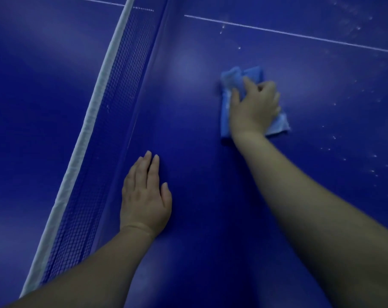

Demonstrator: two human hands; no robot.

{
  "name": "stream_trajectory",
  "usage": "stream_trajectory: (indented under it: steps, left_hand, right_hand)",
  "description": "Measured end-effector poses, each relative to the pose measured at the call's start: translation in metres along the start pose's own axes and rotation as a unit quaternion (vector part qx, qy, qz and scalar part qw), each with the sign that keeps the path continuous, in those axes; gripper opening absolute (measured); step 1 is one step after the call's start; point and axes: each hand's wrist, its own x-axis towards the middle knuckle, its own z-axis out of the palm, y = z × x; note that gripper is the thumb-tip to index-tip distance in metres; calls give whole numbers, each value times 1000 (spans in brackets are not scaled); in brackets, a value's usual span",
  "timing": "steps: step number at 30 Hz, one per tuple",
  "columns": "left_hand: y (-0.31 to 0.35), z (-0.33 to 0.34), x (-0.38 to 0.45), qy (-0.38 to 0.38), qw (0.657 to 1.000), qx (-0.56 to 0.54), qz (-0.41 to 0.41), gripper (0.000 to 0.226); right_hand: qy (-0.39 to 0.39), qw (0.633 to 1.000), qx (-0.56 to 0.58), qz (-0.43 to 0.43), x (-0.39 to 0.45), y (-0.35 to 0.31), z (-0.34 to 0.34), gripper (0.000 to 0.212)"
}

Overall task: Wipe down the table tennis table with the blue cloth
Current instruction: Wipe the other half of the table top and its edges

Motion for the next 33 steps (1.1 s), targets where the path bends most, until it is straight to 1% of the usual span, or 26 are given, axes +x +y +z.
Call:
stream_trajectory:
  steps: [1,2,4,5,6,7,8,9,10,11,12,13,15,17,18,19,20,21,23,25,26,27,29,31,32,33]
  left_hand:
    - [1,-1,0,-3,1000,0,-1,63]
    - [1,-2,0,-4,1000,0,-3,64]
    - [1,-2,1,-6,1000,1,-6,64]
    - [0,-2,1,-5,1000,2,-5,64]
    - [0,-2,1,-4,1000,4,-3,63]
    - [0,-1,1,-2,1000,6,0,62]
    - [0,-1,1,-1,1000,7,2,62]
    - [0,-1,1,-2,1000,7,2,62]
    - [0,-1,1,-3,1000,5,2,62]
    - [0,-2,1,-3,1000,4,1,62]
    - [0,-2,1,-2,1000,3,2,62]
    - [0,-2,1,-1,1000,3,3,61]
    - [1,-2,1,-1,1000,5,5,61]
    - [0,-1,1,-3,1000,9,6,60]
    - [0,-1,0,-5,1000,9,6,60]
    - [-1,0,0,-6,1000,8,5,61]
    - [-1,1,0,-6,1000,7,4,61]
    - [-2,1,0,-6,1000,6,4,61]
    - [-2,2,0,-6,1000,7,7,60]
    - [-2,2,0,-6,1000,6,9,60]
    - [-2,1,0,-6,1000,5,8,61]
    - [-2,1,0,-7,1000,5,6,61]
    - [-1,1,0,-2,1000,7,7,61]
    - [-1,2,0,2,1000,8,9,60]
    - [-2,2,1,4,1000,6,9,60]
    - [-2,2,1,6,1000,5,10,60]
  right_hand:
    - [-19,999,7,-39,-14,-8,1,33]
    - [-52,993,11,-104,-19,-19,4,33]
    - [-122,962,6,-244,-1,-46,10,35]
    - [-143,947,-7,-286,17,-56,14,37]
    - [-148,943,-28,-298,39,-61,18,38]
    - [-143,949,-45,-276,62,-59,20,39]
    - [-123,966,-49,-224,81,-51,21,38]
    - [-88,984,-36,-151,91,-39,20,38]
    - [-47,996,-18,-74,91,-26,17,37]
    - [-12,1000,-6,-13,81,-16,15,35]
    - [4,1000,3,15,66,-12,15,33]
    - [2,1000,9,7,50,-15,15,32]
    - [-44,996,10,-81,37,-32,19,31]
    - [-107,974,-2,-198,57,-57,24,34]
    - [-136,961,-13,-241,75,-68,27,36]
    - [-154,951,-29,-267,94,-75,31,38]
    - [-162,949,-46,-266,113,-79,34,40]
    - [-153,958,-57,-234,130,-77,35,40]
    - [-84,990,-44,-105,147,-63,33,38]
    - [-11,999,-29,17,129,-49,30,36]
    - [-2,999,-21,41,110,-46,33,34]
    - [-8,1000,-8,24,87,-49,34,33]
    - [-53,994,-4,-95,55,-66,40,31]
    - [-123,963,-7,-239,62,-89,45,33]
    - [-154,944,-10,-290,77,-99,46,35]
    - [-173,934,-14,-312,96,-105,47,37]
